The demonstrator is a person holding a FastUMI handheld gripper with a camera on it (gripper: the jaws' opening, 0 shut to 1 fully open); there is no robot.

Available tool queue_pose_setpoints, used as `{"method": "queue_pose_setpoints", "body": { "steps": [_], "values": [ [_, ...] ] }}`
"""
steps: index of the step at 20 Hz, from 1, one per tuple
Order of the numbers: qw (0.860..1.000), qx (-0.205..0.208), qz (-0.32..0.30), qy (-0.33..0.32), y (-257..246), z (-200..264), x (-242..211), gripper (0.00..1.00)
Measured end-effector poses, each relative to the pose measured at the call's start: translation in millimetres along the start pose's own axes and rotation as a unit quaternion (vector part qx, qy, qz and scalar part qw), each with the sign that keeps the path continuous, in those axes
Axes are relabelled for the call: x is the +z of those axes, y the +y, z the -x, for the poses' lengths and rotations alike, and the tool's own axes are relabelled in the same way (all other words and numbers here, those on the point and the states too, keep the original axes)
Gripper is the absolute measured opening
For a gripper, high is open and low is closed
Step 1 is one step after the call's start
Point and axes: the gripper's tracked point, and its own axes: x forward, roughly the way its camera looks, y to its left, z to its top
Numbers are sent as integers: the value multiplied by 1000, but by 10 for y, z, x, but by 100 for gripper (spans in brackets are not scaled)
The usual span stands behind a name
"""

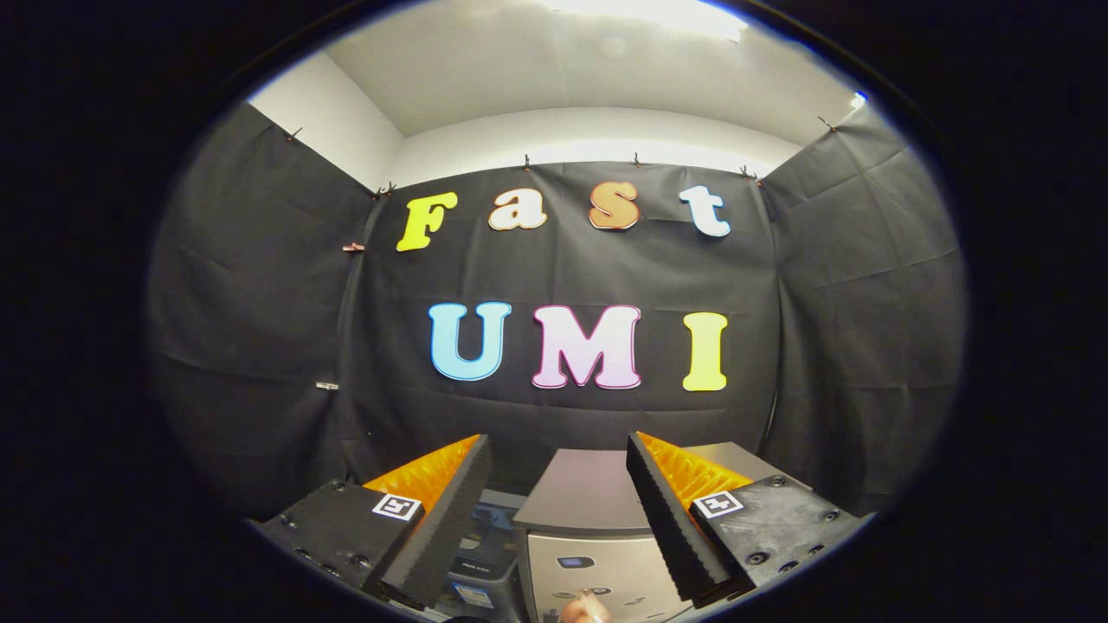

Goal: Put the clothes into the washing machine and then close the washing machine lid.

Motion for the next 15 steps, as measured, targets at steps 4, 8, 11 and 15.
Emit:
{"method": "queue_pose_setpoints", "body": {
  "steps": [4, 8, 11, 15],
  "values": [
    [1000, -15, -7, -10, -113, 133, -8, 98],
    [1000, -9, -7, -17, -97, 210, 15, 98],
    [1000, -6, -2, -18, -93, 232, 9, 98],
    [1000, -2, 2, -18, -76, 236, -3, 98]
  ]
}}
